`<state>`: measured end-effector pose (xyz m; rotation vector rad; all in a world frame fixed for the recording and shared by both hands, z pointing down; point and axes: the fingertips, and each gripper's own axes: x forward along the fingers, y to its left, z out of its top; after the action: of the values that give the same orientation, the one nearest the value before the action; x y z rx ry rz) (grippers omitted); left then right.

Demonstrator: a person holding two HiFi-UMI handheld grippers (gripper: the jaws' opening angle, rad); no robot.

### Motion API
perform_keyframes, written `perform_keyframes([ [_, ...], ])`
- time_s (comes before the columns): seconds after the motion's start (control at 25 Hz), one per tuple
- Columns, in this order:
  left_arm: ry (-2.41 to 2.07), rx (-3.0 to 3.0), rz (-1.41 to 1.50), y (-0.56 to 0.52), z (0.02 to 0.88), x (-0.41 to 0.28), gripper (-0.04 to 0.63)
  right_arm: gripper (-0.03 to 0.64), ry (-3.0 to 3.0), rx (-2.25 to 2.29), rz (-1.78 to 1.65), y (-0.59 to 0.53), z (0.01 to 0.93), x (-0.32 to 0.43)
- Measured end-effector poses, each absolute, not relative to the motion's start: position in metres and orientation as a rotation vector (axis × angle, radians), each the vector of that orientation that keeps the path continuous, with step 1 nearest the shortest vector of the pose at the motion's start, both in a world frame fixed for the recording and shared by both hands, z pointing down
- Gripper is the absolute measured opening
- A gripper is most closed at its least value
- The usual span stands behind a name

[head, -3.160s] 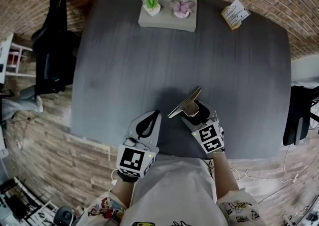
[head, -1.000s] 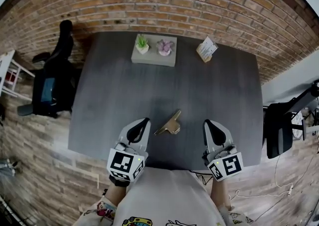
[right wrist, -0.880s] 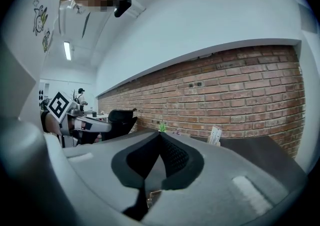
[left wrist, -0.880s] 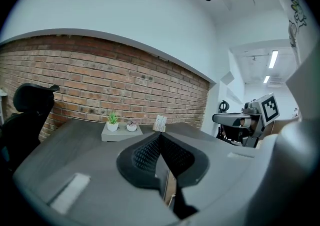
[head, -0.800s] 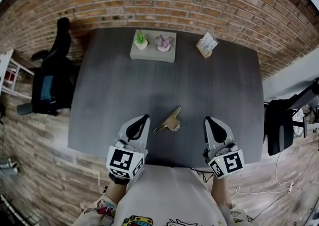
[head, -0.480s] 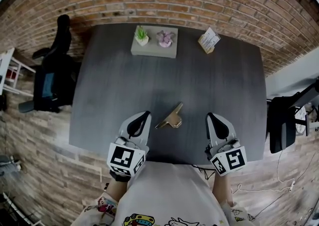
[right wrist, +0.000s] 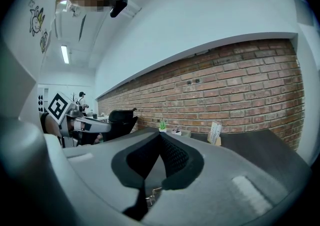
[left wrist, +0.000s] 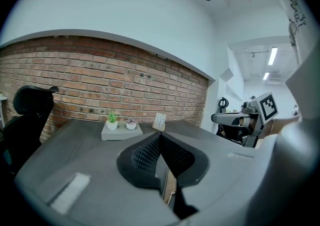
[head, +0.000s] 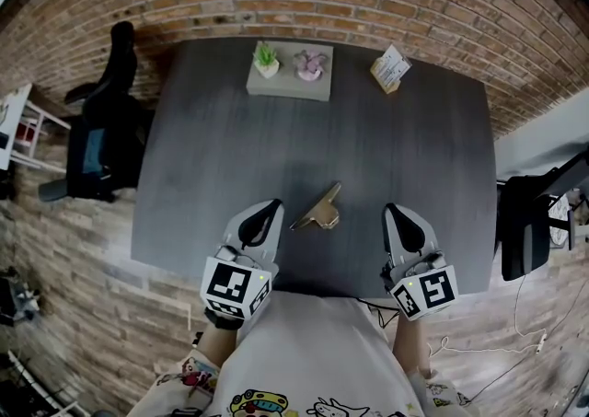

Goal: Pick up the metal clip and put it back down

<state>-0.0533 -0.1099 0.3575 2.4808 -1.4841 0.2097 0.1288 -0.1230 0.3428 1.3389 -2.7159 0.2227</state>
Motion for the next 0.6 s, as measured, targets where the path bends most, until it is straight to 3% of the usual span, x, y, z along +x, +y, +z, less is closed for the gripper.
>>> perform_keyframes([
  [0.6,-1.492,2.480,0.220,-0.1031,0.3598,-0.0504,0.000,0.001,-2.721,1.309,0.245,-0.1183,0.3465,0.1273],
])
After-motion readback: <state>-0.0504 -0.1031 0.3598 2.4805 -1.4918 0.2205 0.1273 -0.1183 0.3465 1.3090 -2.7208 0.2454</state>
